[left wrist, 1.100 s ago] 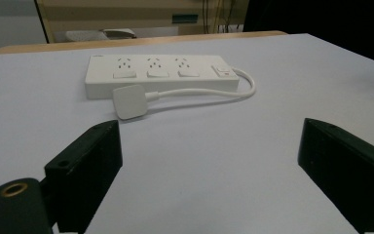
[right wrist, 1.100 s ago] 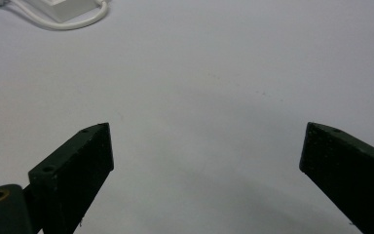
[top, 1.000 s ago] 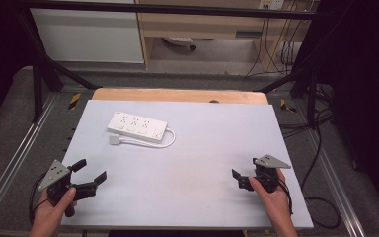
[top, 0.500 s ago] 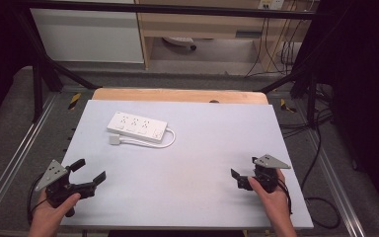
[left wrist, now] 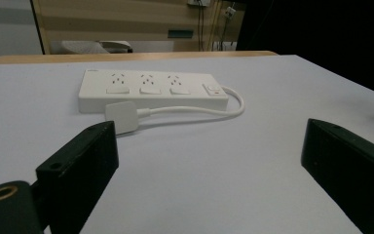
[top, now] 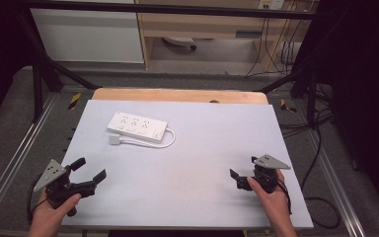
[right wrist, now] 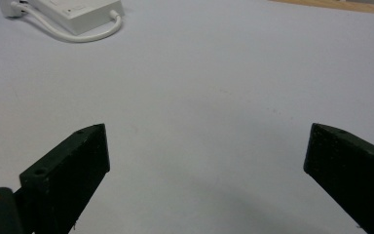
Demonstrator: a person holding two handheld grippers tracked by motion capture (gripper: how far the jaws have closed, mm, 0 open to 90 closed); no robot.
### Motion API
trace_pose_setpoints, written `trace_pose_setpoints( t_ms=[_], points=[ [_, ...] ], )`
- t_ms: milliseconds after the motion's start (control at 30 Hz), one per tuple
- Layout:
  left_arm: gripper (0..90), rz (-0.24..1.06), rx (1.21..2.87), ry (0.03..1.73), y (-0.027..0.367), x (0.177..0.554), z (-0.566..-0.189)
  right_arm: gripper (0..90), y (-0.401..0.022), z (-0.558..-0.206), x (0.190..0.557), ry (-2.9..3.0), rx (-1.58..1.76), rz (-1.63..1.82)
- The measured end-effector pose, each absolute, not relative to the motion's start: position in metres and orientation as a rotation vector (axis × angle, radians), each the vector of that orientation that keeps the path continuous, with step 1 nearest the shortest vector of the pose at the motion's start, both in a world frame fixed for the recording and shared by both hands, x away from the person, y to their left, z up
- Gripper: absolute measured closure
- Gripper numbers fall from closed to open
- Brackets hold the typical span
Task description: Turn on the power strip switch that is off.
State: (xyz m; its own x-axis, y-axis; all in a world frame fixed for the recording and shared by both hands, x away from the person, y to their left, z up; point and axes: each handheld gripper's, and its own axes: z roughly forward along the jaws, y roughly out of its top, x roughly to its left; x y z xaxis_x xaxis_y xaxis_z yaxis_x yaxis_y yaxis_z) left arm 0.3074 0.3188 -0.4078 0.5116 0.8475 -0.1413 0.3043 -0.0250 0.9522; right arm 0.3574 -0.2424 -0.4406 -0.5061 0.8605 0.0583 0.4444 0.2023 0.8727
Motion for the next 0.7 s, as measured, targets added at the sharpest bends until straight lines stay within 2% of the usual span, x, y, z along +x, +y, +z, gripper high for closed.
trace_pose_setpoints(
  t_ms=[267,700],
  points=[
    [6.8,0.591,1.597,1.01,0.317,0.313,-0.4,2.4,-0.243,-0.438,0.357,2.03,1.19,1.268],
    [7.4,0.6,1.613,1.02,0.309,0.344,-0.386,2.4,-0.241,-0.437,0.356,2.046,1.166,1.287]
  ],
)
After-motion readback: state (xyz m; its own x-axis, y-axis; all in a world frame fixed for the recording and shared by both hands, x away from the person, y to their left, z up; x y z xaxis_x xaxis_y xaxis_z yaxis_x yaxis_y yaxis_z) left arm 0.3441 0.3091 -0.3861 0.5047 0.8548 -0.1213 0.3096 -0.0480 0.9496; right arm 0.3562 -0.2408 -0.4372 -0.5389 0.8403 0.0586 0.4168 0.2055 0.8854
